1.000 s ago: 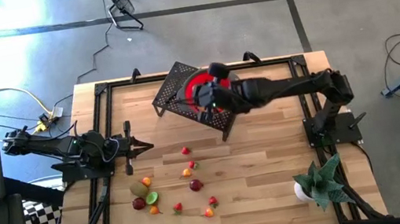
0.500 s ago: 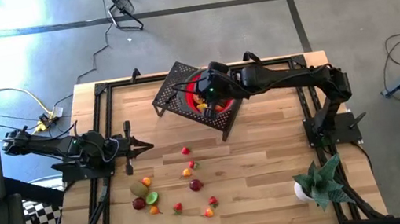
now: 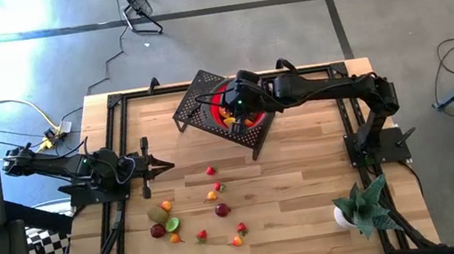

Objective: Pick & Place Fruit
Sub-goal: Put the pear into the strainer bowl on the shelf, then put the pomegranate into the strainer bowl on the shelf

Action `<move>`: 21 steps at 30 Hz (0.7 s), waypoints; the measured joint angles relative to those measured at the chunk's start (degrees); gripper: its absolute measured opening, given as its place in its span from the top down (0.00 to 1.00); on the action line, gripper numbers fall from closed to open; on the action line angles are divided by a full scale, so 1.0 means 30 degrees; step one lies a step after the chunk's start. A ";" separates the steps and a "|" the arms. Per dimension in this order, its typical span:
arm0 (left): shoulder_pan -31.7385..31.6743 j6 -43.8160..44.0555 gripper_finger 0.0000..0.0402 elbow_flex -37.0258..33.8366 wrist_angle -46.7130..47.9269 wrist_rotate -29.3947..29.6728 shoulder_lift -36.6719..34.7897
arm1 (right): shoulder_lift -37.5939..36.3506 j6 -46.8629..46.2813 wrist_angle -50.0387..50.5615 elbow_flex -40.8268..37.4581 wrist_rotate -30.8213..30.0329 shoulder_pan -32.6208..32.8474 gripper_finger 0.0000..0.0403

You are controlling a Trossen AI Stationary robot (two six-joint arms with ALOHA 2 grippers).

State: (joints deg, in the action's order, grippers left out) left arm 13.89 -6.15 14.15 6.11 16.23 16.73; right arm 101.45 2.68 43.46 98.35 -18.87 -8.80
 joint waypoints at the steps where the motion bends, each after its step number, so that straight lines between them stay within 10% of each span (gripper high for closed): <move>1: 0.0000 0.0000 0.97 0.0000 0.0000 -0.0002 0.0001 | 0.0000 0.0024 0.0007 0.0000 0.0000 0.0000 0.99; 14: 0.0000 0.0000 0.97 0.0000 0.0006 -0.0007 -0.0001 | -0.0087 0.0066 -0.0284 0.0000 -0.1017 0.0113 0.69; 21: 0.0000 -0.0007 0.97 0.0000 0.0007 0.0000 0.0006 | -0.1367 0.0077 -0.0222 -0.0007 -0.2022 0.1200 0.71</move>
State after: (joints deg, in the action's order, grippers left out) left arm 13.89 -6.17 14.15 6.13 16.23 16.75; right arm 97.35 2.91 42.80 98.32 -24.94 -5.20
